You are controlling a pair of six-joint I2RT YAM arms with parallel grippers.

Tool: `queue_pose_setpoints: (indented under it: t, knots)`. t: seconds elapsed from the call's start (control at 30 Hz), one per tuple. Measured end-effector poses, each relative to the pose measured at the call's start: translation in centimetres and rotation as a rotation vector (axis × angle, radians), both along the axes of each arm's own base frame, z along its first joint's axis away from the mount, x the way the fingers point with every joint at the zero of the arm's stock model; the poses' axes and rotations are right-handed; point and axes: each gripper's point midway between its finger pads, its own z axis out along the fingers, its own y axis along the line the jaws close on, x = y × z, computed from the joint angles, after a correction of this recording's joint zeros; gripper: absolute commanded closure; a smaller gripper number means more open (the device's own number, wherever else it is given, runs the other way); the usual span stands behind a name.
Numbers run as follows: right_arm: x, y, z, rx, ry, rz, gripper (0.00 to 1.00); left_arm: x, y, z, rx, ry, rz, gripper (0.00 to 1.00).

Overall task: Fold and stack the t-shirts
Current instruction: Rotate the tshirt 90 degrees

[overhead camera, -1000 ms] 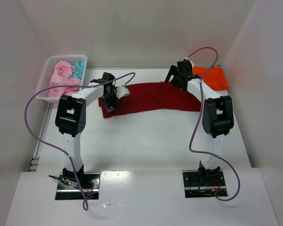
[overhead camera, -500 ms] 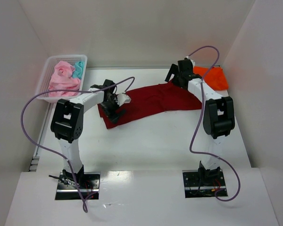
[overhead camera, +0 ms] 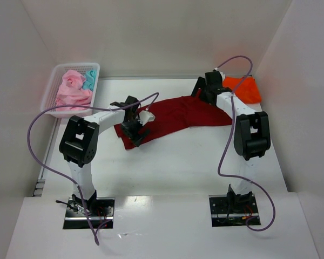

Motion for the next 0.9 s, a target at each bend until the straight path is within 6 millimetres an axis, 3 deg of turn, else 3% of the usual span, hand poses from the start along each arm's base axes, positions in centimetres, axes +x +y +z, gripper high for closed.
queue_pose_setpoints:
  t: [0.37,0.7,0.9]
  knots:
    - [-0.5,-1.4,-0.6,-0.010,0.015,-0.018,0.00,-0.3,-0.3,0.0,-0.023,0.000,0.061,0.01]
    - [-0.8,-1.7,-1.1,-0.003,0.028,-0.031,0.00,-3.1,-1.0,0.4,-0.076,0.065,0.036,0.01]
    - [-0.8,-1.7,-2.0,-0.003,0.046,-0.032,0.00,-6.0,-2.0,0.9,-0.123,0.163,0.001,0.01]
